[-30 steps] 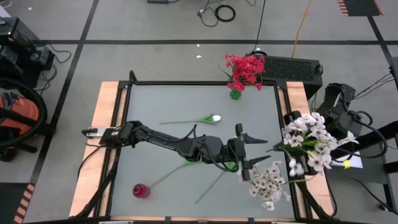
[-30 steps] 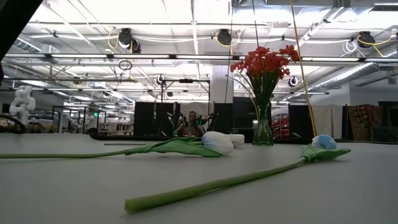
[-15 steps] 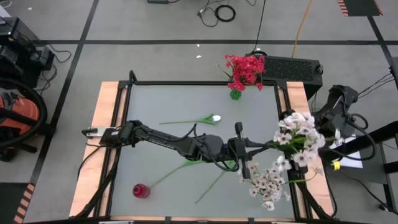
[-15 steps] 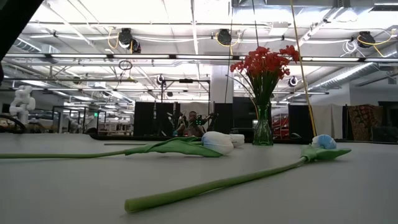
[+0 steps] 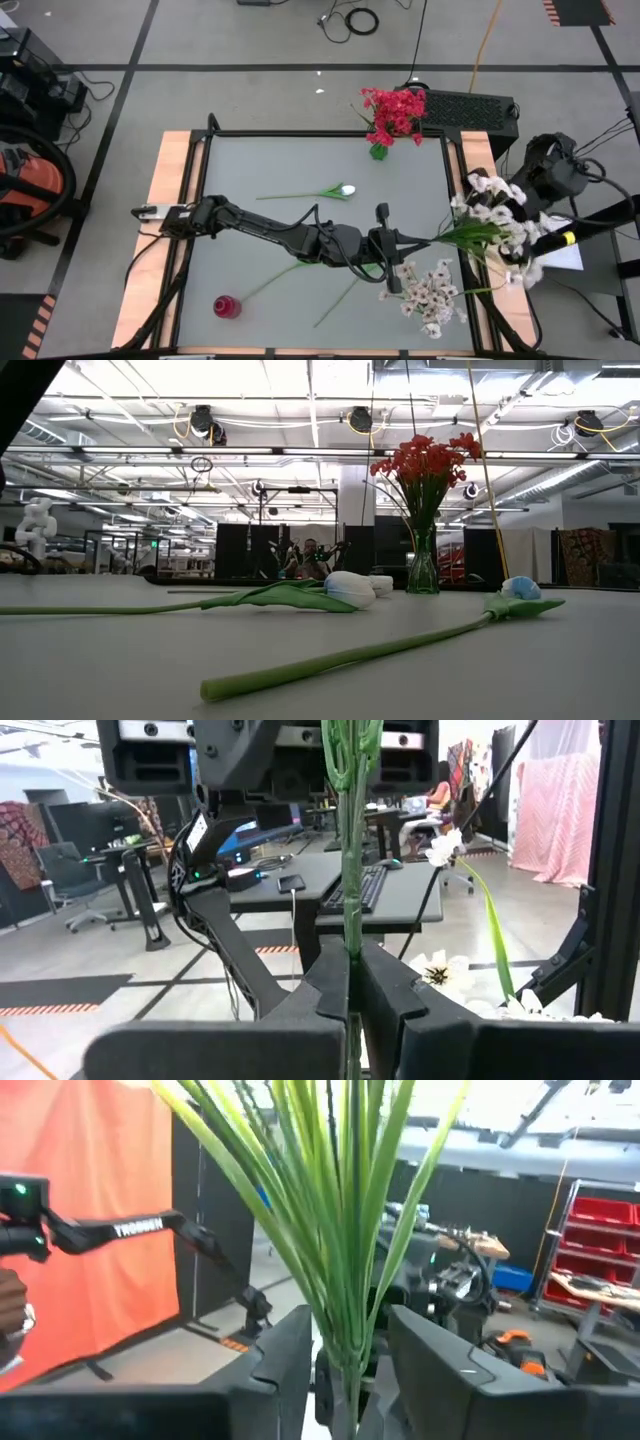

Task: Sort flowers into vase by color
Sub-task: Put the white flowers into the transparent vase

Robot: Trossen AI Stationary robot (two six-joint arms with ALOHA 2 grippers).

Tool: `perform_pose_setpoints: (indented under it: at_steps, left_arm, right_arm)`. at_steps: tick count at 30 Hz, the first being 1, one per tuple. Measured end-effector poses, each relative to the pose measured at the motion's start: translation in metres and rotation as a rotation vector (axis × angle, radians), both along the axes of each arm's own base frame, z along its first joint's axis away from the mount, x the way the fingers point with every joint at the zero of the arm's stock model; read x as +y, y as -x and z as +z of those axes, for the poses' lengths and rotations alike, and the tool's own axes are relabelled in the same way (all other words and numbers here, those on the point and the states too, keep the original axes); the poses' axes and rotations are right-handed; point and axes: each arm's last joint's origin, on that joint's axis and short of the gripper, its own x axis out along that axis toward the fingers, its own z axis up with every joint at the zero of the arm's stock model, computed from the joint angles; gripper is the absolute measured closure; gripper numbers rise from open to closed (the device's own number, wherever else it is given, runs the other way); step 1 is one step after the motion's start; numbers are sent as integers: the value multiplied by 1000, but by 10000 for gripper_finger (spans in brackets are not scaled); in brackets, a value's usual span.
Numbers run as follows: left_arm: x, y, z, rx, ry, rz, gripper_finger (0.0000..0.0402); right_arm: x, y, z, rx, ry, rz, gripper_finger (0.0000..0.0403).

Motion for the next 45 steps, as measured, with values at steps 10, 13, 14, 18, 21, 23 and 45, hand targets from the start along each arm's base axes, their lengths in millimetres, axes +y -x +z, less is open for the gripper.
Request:
perform_pose_setpoints:
  at_steps: [10, 13, 14, 18, 21, 23, 45]
  left_arm:
    - [12, -3, 2, -22, 32, 19, 393]
    - [13, -4, 0, -26, 43, 21, 393]
    - [14, -4, -1, -26, 53, 21, 393]
    - [14, -5, -3, -16, 56, 21, 393]
    - [12, -5, -4, -6, 47, 30, 393]
    - [8, -4, -5, 4, 24, 42, 393]
    - [11, -3, -5, 17, 50, 67, 384]
  right_arm:
    - [13, -15, -7, 27, 103, -17, 254]
    - [16, -23, -6, 15, 95, -45, 244]
    - [16, -25, -5, 11, 93, -54, 244]
    - [15, -29, -5, 9, 84, -82, 268]
    - [12, -27, -7, 38, 67, -76, 291]
    - [11, -23, -10, 73, 57, -26, 297]
    - [16, -31, -9, 72, 42, -90, 218]
